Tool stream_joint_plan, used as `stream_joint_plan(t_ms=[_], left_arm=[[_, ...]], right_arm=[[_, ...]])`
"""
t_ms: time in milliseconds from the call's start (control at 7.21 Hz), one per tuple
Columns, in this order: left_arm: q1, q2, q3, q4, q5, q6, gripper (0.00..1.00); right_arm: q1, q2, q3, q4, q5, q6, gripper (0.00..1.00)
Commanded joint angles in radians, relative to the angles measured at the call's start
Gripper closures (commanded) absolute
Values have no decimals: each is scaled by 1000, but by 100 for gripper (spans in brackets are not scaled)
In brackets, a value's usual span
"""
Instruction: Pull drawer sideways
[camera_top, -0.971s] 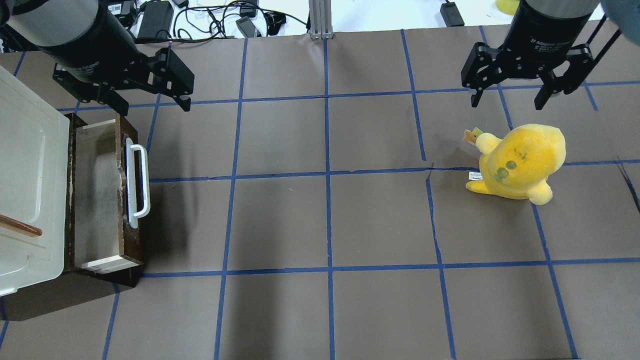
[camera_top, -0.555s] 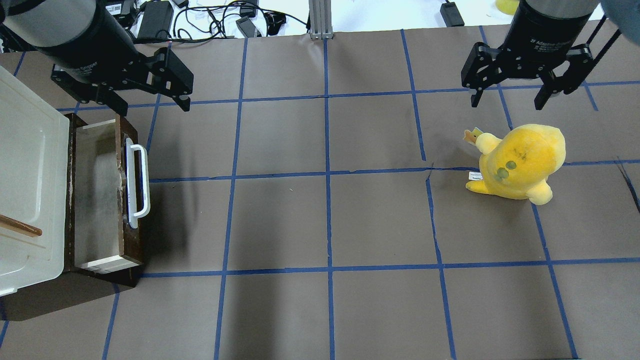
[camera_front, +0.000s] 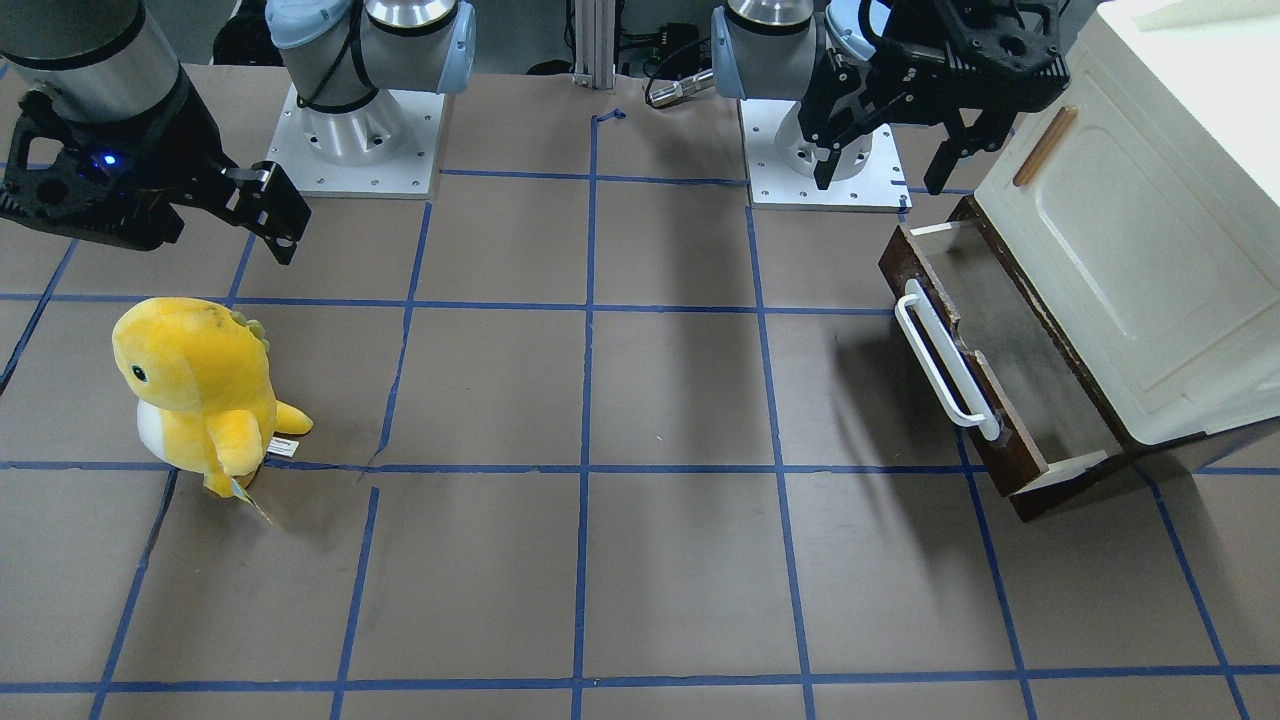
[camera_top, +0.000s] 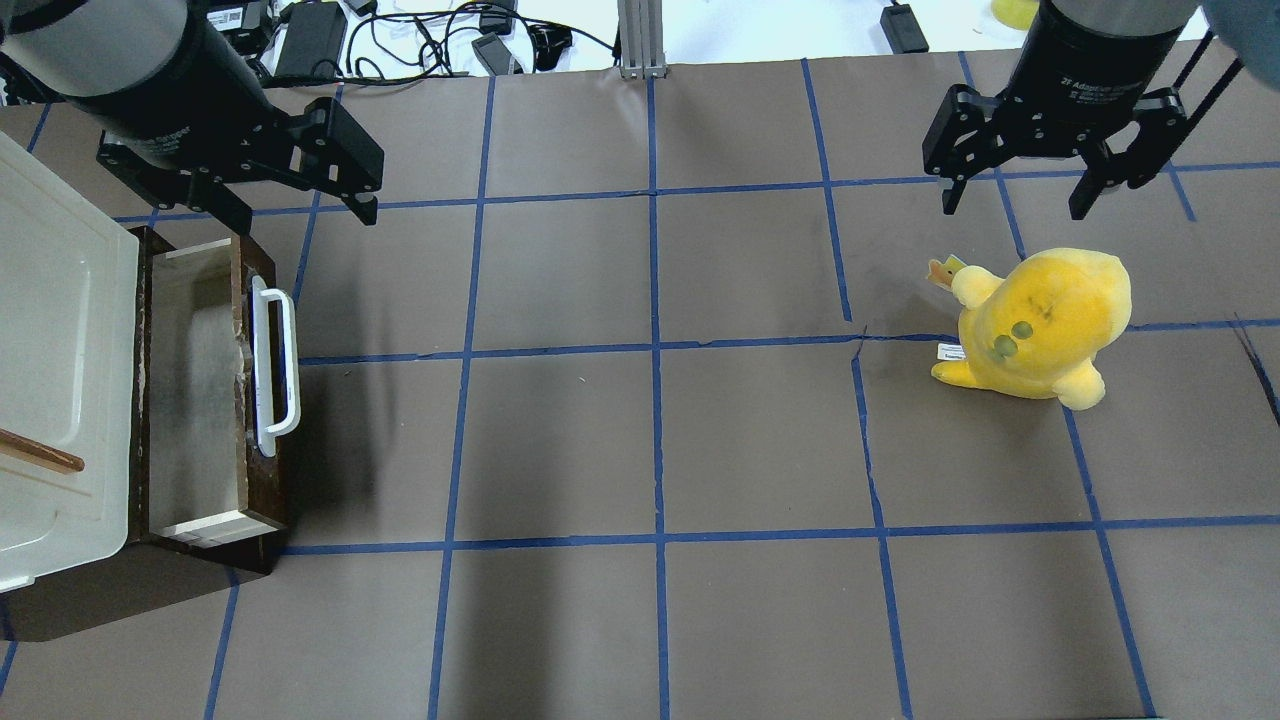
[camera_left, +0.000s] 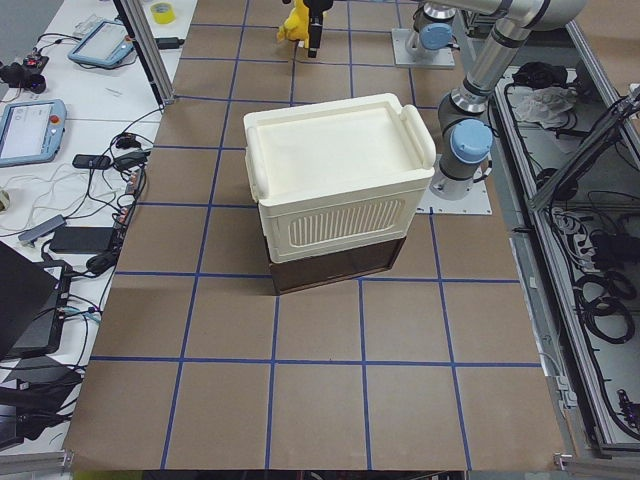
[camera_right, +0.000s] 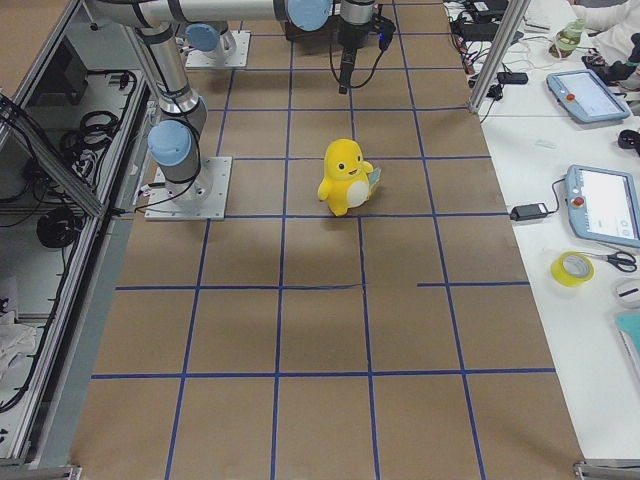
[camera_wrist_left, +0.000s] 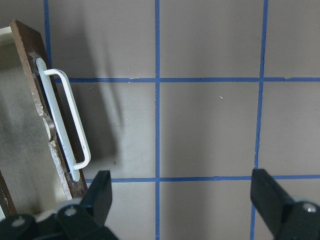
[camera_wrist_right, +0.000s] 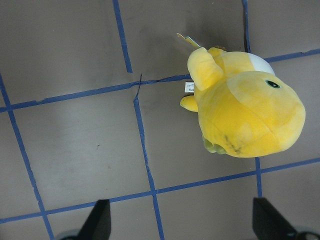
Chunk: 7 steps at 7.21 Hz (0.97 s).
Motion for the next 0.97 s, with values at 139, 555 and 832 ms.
stream_joint_plan(t_ms=[139, 555, 832], left_arm=[[-1, -10, -1, 6, -6, -2, 0], [-1, -10, -2, 4, -1, -2, 0], [0, -7, -7, 6, -7, -2, 0]], right_arm=[[-1, 0, 0, 0, 0, 0, 0], [0, 0, 0, 0, 0, 0, 0], [0, 0, 0, 0, 0, 0, 0]])
